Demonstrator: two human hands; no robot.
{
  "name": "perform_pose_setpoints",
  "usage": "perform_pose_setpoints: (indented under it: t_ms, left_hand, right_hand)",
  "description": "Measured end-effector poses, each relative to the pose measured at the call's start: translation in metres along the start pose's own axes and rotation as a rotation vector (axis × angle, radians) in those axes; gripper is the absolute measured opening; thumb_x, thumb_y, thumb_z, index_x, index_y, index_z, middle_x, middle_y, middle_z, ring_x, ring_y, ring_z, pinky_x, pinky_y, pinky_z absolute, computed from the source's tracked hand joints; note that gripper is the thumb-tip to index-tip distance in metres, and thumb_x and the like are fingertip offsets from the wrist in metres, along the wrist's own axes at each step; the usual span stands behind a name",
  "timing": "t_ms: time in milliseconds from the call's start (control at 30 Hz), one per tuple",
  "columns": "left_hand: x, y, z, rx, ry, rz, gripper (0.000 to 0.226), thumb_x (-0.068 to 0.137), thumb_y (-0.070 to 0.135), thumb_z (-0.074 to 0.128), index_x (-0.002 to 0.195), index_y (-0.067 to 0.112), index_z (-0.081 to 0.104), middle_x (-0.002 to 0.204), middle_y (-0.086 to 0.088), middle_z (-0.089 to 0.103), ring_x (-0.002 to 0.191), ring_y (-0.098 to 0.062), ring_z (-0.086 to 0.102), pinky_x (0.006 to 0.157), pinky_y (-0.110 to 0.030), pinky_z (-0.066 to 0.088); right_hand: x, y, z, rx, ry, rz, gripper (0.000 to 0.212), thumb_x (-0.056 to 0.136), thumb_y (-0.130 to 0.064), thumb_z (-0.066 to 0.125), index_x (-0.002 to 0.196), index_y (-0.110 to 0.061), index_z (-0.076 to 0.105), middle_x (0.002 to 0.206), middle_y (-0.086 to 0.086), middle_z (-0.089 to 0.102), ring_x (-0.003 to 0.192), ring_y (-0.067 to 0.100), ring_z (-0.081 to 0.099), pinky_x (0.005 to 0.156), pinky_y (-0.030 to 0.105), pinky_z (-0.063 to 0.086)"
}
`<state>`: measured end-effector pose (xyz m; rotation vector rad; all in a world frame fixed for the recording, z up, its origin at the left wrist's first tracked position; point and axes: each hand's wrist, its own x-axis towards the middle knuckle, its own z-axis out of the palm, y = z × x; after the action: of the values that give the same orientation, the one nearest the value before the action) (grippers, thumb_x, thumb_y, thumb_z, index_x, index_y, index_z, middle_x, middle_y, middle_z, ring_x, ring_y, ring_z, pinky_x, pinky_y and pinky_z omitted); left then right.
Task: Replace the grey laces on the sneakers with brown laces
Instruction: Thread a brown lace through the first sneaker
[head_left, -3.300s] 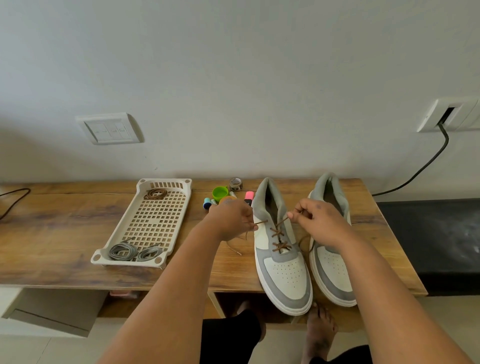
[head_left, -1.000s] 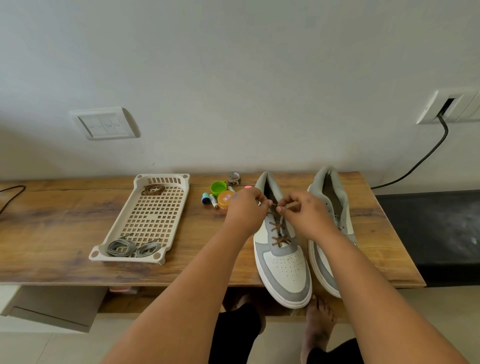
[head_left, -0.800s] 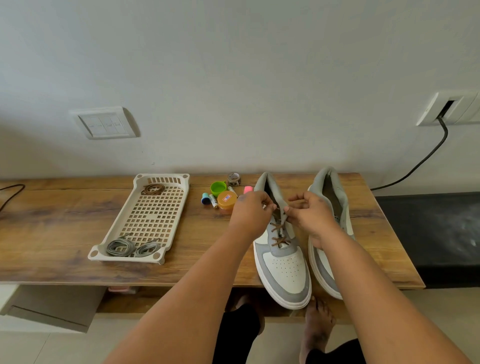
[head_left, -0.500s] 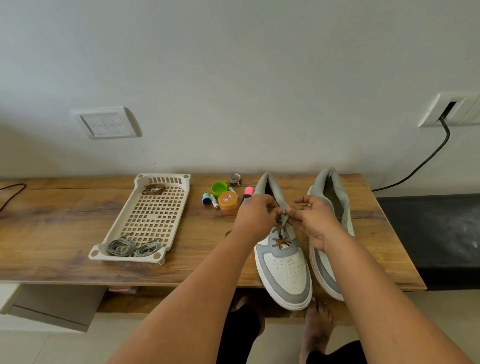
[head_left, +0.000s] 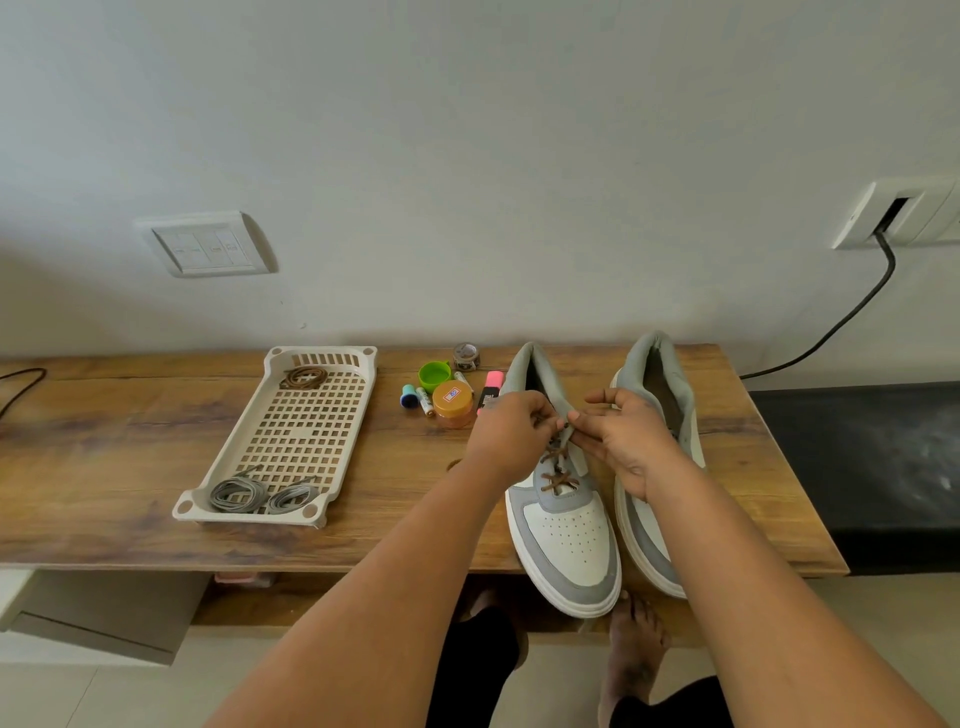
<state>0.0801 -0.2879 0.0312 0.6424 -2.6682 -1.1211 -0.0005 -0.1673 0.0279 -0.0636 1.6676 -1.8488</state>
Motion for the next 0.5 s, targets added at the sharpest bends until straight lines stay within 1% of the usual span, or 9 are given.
perform_pose_setpoints:
  t_ms: [100,200,267,333,400,467,500]
  left_hand:
    - [0.0,0.001,0.004,0.032,0.028,0.01,0.013,0.094,0.025,0.064,0.09,0.013,0.067,0.06,0.012,0.047,0.056,-0.004,0.042,0.06,-0.024,0.036]
    - [0.0,0.002,0.007,0.066,0.064,0.015,0.015,0.096,0.025,0.061,0.089,0.013,0.066,0.062,0.011,0.046,0.057,-0.005,0.043,0.056,-0.023,0.034]
    - [0.0,0.0,0.007,0.079,0.06,0.014,0.018,0.097,0.026,0.058,0.091,0.012,0.067,0.066,0.007,0.047,0.06,-0.008,0.044,0.055,-0.022,0.032]
    - [0.0,-0.001,0.006,0.088,0.028,0.014,0.02,0.098,0.029,0.056,0.092,0.013,0.067,0.073,0.003,0.047,0.066,-0.014,0.046,0.057,-0.023,0.032]
    - [0.001,-0.002,0.005,0.086,0.0,0.007,0.022,0.098,0.034,0.056,0.091,0.015,0.066,0.074,0.004,0.046,0.068,-0.015,0.046,0.059,-0.025,0.034]
    - [0.001,-0.001,0.002,0.1,-0.016,-0.002,0.026,0.097,0.042,0.055,0.09,0.019,0.066,0.073,0.005,0.048,0.071,-0.016,0.049,0.062,-0.027,0.037]
    - [0.001,-0.001,0.001,0.119,-0.016,-0.01,0.028,0.097,0.045,0.054,0.088,0.021,0.065,0.075,0.004,0.051,0.077,-0.017,0.052,0.064,-0.03,0.04]
  right_hand:
    - [0.001,0.0,-0.002,-0.036,-0.002,-0.015,0.03,0.089,0.001,0.066,0.116,-0.004,0.053,0.099,0.014,0.066,0.089,0.023,0.07,0.076,0.029,0.059]
    - [0.001,-0.001,-0.004,-0.16,-0.009,-0.026,0.033,0.088,-0.006,0.071,0.117,-0.008,0.056,0.098,0.012,0.069,0.091,0.021,0.07,0.074,0.027,0.057]
    - [0.0,-0.003,-0.006,-0.214,-0.025,-0.038,0.036,0.083,-0.007,0.075,0.114,-0.012,0.057,0.094,0.011,0.071,0.089,0.02,0.069,0.071,0.026,0.056]
    - [-0.003,-0.005,-0.007,-0.235,-0.031,-0.041,0.036,0.081,-0.004,0.076,0.112,-0.012,0.058,0.091,0.011,0.071,0.086,0.019,0.069,0.068,0.025,0.054]
    - [-0.004,-0.007,-0.01,-0.275,-0.015,-0.044,0.035,0.081,-0.002,0.076,0.11,-0.011,0.06,0.089,0.012,0.071,0.082,0.019,0.069,0.066,0.025,0.054]
    - [-0.002,-0.011,-0.015,-0.42,0.034,-0.087,0.028,0.082,-0.005,0.076,0.106,-0.015,0.063,0.091,0.013,0.071,0.085,0.021,0.069,0.07,0.029,0.055]
    - [-0.002,-0.015,-0.02,-0.516,0.073,-0.124,0.023,0.084,-0.008,0.075,0.101,-0.019,0.064,0.094,0.013,0.071,0.089,0.023,0.068,0.075,0.034,0.057]
